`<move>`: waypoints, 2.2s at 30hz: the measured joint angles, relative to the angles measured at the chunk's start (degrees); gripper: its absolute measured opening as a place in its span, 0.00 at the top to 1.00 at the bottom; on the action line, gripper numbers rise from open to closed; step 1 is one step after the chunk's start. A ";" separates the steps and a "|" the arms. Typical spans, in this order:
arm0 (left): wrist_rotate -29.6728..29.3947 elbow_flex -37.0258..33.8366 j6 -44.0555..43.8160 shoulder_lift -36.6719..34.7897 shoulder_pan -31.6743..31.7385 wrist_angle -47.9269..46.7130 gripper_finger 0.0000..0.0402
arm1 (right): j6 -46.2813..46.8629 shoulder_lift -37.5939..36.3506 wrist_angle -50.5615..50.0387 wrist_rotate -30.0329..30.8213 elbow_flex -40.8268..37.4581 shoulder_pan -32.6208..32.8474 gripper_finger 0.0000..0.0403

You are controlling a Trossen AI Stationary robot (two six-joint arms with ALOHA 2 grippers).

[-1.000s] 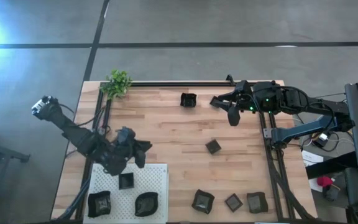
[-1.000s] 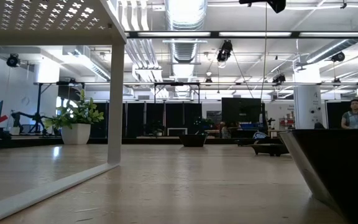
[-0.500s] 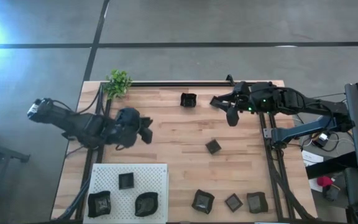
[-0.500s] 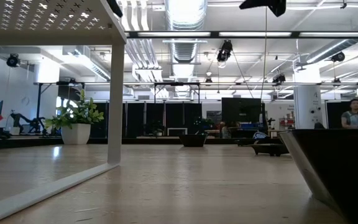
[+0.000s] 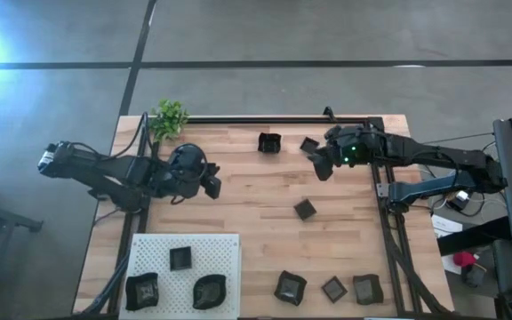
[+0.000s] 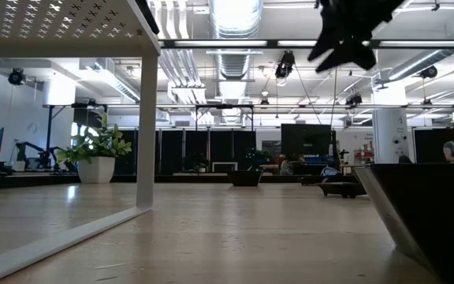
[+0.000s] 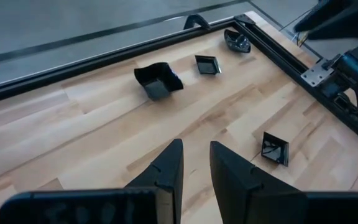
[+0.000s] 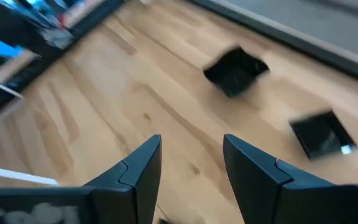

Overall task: Pick & Place Mini shaped plates
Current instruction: Stack the square plate on top of the square plate on the shelf

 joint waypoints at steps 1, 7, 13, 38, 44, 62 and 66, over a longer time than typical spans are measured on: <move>0.05 0.00 0.00 0.00 0.00 0.00 0.82 | 0.64 0.00 -0.05 -0.15 -0.99 -0.09 0.59; 0.16 0.00 0.03 0.00 0.00 0.00 0.82 | 5.61 -0.02 0.10 -0.26 -6.21 -0.13 0.59; 0.14 0.00 1.07 0.00 -0.02 0.00 0.82 | 10.65 -0.02 0.16 -2.09 -11.22 -0.13 0.59; 0.07 0.00 1.10 0.02 -0.02 0.02 0.82 | 19.65 10.17 19.83 -15.21 -28.31 3.79 0.59; 0.14 0.00 1.09 0.02 -0.04 0.01 0.82 | 19.49 14.60 19.87 -15.48 -26.02 4.31 0.63; 0.48 0.00 1.09 0.02 -0.04 -0.04 0.82 | 17.77 22.53 20.07 -18.33 -22.26 4.65 0.67; 0.49 0.00 1.09 0.02 -0.04 -0.04 0.82 | 18.70 21.94 19.88 -18.20 -22.39 4.65 0.72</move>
